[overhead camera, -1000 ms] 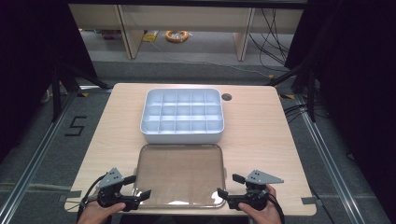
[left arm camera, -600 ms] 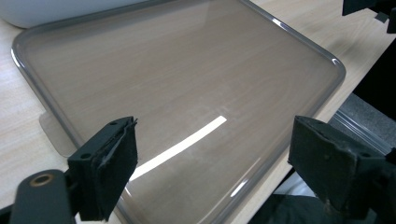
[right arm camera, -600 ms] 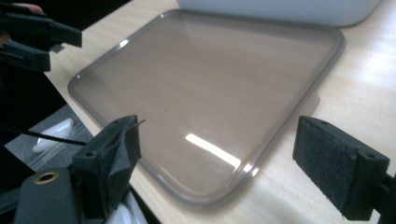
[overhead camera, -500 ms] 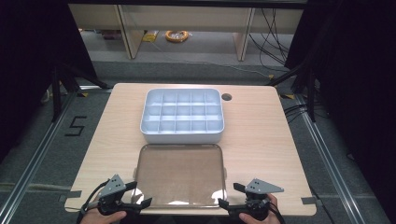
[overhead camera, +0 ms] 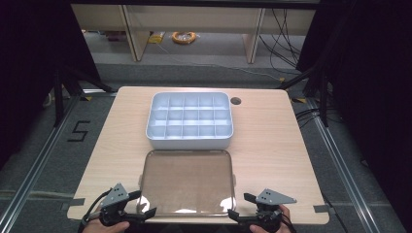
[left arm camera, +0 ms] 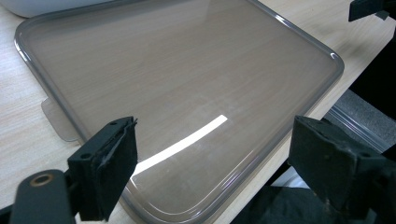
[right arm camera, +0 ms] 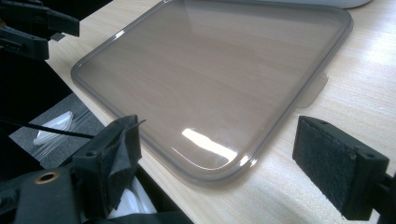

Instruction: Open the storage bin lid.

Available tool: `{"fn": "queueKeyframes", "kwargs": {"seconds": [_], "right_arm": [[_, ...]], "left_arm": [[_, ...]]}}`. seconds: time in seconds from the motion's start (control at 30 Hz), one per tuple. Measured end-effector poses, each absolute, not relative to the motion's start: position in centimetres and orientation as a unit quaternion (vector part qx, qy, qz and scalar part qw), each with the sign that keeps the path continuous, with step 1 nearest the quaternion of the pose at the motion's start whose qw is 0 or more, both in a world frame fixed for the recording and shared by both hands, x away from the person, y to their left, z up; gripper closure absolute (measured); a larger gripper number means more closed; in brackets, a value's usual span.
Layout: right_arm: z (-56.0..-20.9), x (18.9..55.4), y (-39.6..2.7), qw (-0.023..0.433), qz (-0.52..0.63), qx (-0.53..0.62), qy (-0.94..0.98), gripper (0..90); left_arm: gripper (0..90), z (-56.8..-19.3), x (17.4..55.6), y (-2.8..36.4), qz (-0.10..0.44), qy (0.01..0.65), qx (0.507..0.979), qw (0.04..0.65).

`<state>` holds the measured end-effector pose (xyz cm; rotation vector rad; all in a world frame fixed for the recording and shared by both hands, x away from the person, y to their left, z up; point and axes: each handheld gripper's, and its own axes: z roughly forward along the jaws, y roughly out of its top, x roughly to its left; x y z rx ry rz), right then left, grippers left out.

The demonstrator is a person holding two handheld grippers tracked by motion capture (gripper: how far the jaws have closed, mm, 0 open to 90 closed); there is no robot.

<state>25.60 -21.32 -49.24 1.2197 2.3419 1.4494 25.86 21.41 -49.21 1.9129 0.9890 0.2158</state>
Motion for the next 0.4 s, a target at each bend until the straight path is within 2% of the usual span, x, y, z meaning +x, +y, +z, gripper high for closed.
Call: {"fn": "queueKeyframes", "kwargs": {"seconds": [0.23,0.4], "right_arm": [[-49.37,25.79,-21.43,0.079,0.473,0.408,0.777,16.4],[-49.23,25.71,-21.53,0.068,0.473,0.406,0.779,16.4]], "left_arm": [[14.9,-49.2,25.97,21.48,0.085,0.406,0.778,0.472],[14.9,-49.19,26.04,21.6,0.087,0.41,0.776,0.471]]}}
